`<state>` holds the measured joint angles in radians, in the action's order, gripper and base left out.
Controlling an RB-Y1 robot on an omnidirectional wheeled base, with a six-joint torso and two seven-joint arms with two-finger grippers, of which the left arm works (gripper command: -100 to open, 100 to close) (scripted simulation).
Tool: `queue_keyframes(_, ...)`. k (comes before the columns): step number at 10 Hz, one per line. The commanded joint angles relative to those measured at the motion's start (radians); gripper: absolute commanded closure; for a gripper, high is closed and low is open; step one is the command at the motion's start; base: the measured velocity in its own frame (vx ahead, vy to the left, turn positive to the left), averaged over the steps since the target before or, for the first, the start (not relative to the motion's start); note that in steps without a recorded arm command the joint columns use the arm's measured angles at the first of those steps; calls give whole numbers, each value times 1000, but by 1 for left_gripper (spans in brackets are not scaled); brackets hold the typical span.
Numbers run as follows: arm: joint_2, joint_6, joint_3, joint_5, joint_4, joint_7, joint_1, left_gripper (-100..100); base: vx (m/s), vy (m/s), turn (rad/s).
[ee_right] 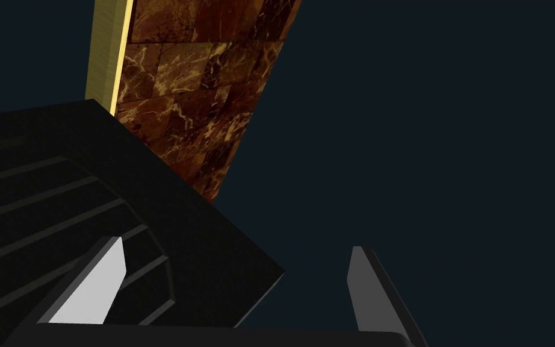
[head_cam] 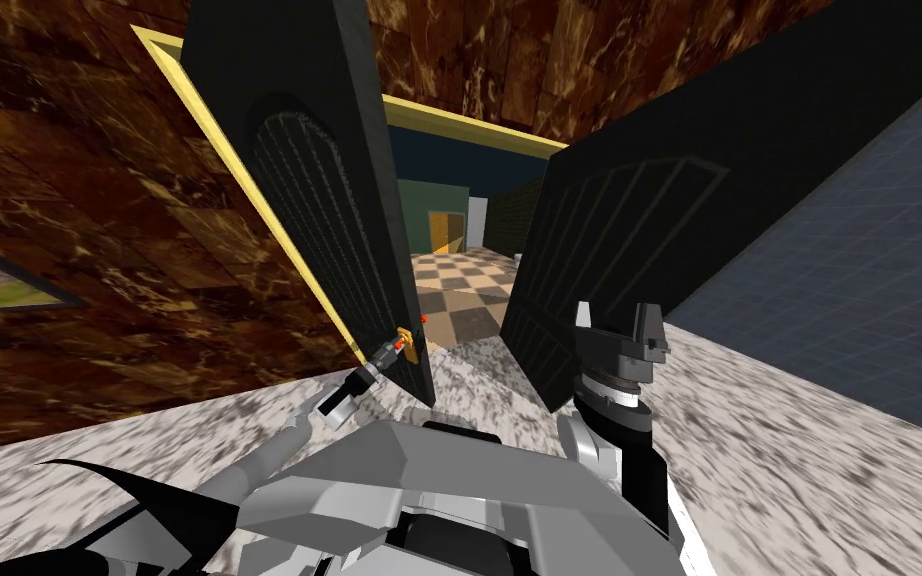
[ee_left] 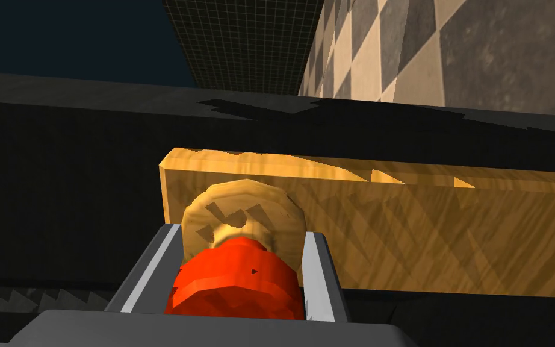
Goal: Pull the door open
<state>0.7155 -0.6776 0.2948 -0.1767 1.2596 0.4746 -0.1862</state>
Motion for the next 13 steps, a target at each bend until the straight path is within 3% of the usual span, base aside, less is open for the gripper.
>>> queue_keyframes(1, 10, -21, 7, 1, -6, 8, -2, 100, -180, 131, -160)
queue_keyframes(7, 67, -110, 35, 1, -31, 46, -19, 100, -204, 139, -148)
queue_keyframes(9, 80, -131, 41, 1, -37, 55, -23, 100, -187, 100, -96)
queue_keyframes(10, 72, -122, 45, 3, -40, 51, -19, 100, -74, 44, -16)
queue_keyframes(13, 92, -162, 58, 4, -60, 65, -22, 100, -169, 121, -169)
